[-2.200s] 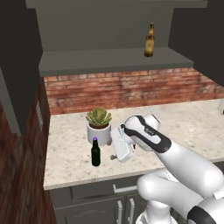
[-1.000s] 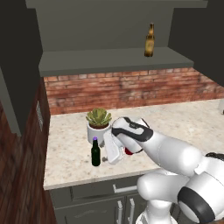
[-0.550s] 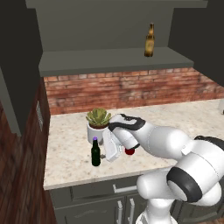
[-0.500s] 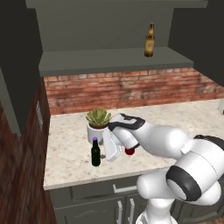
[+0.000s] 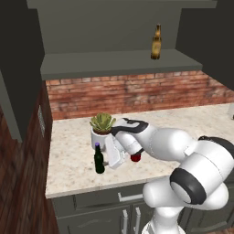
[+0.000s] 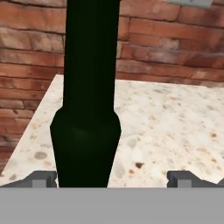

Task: Sort all alcoholic drinks to one cabinet, and non-alcoholic drinks to the other.

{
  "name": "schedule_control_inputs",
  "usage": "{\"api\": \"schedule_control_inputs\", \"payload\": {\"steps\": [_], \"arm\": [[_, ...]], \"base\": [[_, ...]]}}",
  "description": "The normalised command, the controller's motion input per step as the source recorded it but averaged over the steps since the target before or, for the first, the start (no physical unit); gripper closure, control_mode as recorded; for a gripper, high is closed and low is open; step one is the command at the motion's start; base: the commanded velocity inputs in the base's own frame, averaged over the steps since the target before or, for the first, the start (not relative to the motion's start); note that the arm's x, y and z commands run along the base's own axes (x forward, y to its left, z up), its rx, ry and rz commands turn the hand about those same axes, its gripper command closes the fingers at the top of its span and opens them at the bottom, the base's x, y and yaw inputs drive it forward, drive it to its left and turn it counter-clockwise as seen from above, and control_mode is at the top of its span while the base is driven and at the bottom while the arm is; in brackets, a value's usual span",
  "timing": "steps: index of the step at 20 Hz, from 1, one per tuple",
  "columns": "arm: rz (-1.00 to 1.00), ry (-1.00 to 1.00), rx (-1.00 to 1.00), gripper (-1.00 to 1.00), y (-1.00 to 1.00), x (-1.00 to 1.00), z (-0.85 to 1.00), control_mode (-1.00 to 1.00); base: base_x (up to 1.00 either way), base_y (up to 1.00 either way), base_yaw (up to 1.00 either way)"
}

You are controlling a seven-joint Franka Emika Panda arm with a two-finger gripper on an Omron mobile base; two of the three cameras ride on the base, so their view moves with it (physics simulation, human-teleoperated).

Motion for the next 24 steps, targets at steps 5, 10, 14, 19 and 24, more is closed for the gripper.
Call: {"api": "schedule_control_inputs", "payload": {"steps": [5, 10, 14, 19, 24], "arm": [[0.00, 0.00, 0.00, -1.00, 0.14, 0.00, 0.00, -1.00], [0.00, 0.00, 0.00, -1.00, 0.11, 0.00, 0.00, -1.00], [0.00, 0.00, 0.00, -1.00, 0.12, 0.00, 0.00, -1.00], [0.00, 0.00, 0.00, -1.00, 0.15, -0.05, 0.00, -1.00], [0.00, 0.00, 0.00, -1.00, 0.20, 0.00, -0.05, -1.00]], "base": [[0.00, 0.00, 0.00], [0.00, 0.00, 0.00], [0.00, 0.00, 0.00], [0.00, 0.00, 0.00], [0.00, 0.00, 0.00]]}}
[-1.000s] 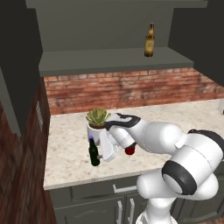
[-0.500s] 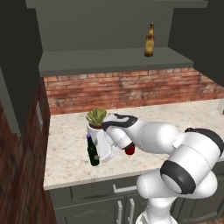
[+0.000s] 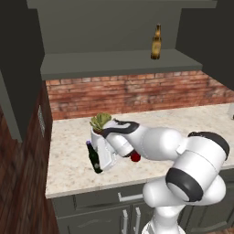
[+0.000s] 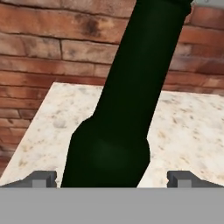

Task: Sort all alcoholic drinks to one cabinet, and non-alcoholic drinks to the other.

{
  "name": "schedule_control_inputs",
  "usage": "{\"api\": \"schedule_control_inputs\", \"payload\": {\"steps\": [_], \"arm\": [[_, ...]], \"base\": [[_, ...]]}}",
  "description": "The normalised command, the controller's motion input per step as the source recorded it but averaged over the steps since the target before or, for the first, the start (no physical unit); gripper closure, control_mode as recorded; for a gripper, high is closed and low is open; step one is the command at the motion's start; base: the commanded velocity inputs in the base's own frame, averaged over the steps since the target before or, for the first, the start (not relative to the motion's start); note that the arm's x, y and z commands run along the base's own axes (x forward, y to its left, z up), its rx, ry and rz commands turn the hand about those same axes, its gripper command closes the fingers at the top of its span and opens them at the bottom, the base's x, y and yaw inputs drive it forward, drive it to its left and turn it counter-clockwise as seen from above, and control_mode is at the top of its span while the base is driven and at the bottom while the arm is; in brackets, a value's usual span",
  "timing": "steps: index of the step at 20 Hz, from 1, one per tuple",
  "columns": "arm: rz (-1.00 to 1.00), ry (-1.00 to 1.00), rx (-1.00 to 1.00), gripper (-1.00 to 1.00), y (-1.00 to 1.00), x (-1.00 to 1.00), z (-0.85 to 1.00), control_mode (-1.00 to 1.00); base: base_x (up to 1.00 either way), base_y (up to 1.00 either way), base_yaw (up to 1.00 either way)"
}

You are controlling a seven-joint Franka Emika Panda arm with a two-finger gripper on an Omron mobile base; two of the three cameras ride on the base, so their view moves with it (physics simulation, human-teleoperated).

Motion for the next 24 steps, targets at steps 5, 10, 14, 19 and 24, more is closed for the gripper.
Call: {"api": "schedule_control_inputs", "payload": {"steps": [5, 10, 14, 19, 24], "arm": [[0.00, 0.00, 0.00, 1.00, 0.23, 0.00, -0.02, -1.00], [-0.10, 0.00, 0.00, 1.00, 0.00, -0.11, 0.23, -1.00], [-0.24, -0.01, 0.00, 1.00, -0.07, -0.43, 0.90, -1.00], [-0.24, -0.09, 0.00, 1.00, -0.11, -0.32, 1.00, -1.00], [-0.18, -0.16, 0.00, 1.00, -0.27, -0.36, 1.00, -1.00]], "base": [[0.00, 0.00, 0.00], [0.00, 0.00, 0.00], [0.00, 0.00, 0.00], [0.00, 0.00, 0.00], [0.00, 0.00, 0.00]]}}
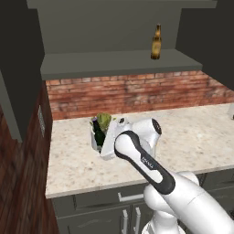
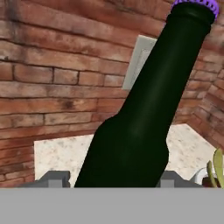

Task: Sort all alcoholic drinks to one cabinet, and non-alcoholic drinks to the other.

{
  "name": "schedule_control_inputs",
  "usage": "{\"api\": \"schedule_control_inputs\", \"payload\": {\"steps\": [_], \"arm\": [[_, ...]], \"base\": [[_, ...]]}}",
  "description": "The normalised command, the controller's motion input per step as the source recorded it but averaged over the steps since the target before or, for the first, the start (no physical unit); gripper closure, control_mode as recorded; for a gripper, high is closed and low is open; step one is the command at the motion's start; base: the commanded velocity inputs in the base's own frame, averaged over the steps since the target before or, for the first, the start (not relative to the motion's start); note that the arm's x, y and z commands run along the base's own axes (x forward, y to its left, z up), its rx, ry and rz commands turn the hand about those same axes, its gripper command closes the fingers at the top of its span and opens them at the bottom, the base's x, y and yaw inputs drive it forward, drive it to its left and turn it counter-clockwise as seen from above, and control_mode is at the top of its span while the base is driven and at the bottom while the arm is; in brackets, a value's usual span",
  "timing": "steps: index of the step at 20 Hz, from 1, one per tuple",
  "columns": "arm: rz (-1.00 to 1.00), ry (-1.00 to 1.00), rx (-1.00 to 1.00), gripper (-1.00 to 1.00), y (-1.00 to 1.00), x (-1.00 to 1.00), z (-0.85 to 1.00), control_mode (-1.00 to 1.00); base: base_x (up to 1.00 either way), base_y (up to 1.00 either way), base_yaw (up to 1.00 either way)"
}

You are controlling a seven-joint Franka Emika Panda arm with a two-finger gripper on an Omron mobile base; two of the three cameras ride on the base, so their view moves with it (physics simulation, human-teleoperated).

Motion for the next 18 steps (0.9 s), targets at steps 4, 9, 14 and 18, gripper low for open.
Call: {"api": "schedule_control_inputs", "payload": {"steps": [4, 9, 14, 18], "arm": [[-0.09, -0.20, 0.00, 1.00, -0.36, -0.37, 1.00, -1.00], [-0.05, -0.30, 0.00, 1.00, -0.48, -0.36, 1.00, -1.00], [-0.11, -0.24, 0.04, 1.00, -0.45, -0.35, 1.00, -1.00], [-0.24, -0.11, 0.12, 1.00, -0.36, -0.29, 1.00, -1.00]], "base": [[0.00, 0.00, 0.00], [0.00, 0.00, 0.00], [0.00, 0.00, 0.00], [0.00, 0.00, 0.00]]}}
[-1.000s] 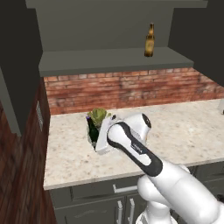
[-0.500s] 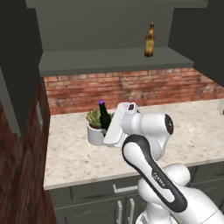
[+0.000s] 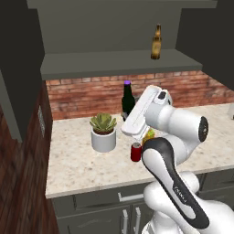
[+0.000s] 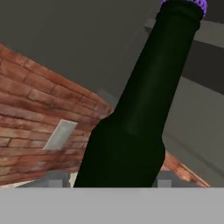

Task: Sort all alcoholic drinks to one cabinet, and non-alcoholic drinks to the other.

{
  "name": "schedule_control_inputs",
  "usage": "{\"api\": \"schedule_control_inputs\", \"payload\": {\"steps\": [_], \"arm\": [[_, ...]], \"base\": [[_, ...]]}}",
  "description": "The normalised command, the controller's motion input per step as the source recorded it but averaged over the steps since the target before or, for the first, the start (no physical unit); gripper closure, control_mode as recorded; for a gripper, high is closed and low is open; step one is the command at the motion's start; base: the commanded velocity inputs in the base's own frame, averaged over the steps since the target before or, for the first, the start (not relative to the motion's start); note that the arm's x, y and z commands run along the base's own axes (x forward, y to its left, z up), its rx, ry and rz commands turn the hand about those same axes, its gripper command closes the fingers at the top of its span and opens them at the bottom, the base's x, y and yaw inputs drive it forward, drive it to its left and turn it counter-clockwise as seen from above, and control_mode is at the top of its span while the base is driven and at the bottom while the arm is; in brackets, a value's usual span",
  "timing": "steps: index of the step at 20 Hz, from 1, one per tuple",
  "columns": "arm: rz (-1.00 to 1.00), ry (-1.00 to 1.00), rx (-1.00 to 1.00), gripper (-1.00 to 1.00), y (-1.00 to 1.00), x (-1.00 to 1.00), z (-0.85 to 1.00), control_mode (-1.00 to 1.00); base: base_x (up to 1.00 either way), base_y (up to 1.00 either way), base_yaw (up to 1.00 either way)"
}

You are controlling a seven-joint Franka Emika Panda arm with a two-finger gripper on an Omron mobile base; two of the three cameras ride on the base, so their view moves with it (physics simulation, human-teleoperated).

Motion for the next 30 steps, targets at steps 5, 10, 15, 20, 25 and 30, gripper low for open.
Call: {"api": "schedule_control_inputs", "payload": {"steps": [5, 10, 15, 20, 25, 30], "arm": [[-0.28, -0.03, 0.14, 1.00, -0.30, -0.27, 1.00, -1.00], [-0.25, -0.06, 0.08, 1.00, -0.41, -0.05, 0.79, -1.00], [-0.15, -0.04, 0.06, 1.00, -0.56, 0.20, 0.49, -1.00], [-0.03, 0.00, 0.10, 1.00, -0.52, 0.62, 0.16, -1.00], [0.00, 0.05, 0.07, 1.00, -0.33, 0.91, -0.04, -1.00], [0.00, 0.04, 0.01, 1.00, -0.12, 0.97, -0.26, -1.00]], "base": [[0.00, 0.00, 0.00], [0.00, 0.00, 0.00], [0.00, 0.00, 0.00], [0.00, 0.00, 0.00], [0.00, 0.00, 0.00], [0.00, 0.00, 0.00]]}}
